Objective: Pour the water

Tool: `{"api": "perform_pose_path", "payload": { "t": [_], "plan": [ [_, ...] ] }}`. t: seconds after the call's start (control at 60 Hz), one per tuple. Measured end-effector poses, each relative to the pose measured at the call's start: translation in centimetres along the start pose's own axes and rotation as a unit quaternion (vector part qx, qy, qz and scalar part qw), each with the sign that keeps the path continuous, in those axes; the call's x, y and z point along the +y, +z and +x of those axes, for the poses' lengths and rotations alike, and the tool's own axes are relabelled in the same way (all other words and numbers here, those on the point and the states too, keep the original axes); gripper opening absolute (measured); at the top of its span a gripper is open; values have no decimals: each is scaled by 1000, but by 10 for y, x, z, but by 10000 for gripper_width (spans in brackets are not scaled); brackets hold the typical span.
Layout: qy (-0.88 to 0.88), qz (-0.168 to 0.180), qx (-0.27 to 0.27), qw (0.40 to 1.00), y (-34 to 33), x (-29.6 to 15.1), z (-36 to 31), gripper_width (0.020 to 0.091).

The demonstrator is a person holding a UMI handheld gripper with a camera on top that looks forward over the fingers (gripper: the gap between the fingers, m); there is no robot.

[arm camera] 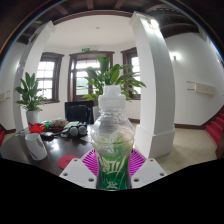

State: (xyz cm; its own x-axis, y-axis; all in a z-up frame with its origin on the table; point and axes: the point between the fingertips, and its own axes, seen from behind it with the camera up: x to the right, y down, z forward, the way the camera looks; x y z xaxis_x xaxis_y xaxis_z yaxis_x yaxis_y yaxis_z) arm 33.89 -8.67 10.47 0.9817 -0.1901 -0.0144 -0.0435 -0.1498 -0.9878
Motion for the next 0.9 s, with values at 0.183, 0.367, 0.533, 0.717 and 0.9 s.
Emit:
{"api": "perform_pose_path", "payload": {
  "t": [0.183, 0.367, 0.533, 0.717, 0.9],
  "plan": [
    [-27, -1, 7, 1000, 2, 0, -4, 264],
    [-135, -2, 18, 991, 9, -18, -19, 264],
    [-347, 12, 12, 938, 29, -49, -70, 264],
    [-574, 35, 4, 818, 58, -65, -139, 264],
    [-730, 49, -5, 681, 83, -64, -190, 284]
  ]
}}
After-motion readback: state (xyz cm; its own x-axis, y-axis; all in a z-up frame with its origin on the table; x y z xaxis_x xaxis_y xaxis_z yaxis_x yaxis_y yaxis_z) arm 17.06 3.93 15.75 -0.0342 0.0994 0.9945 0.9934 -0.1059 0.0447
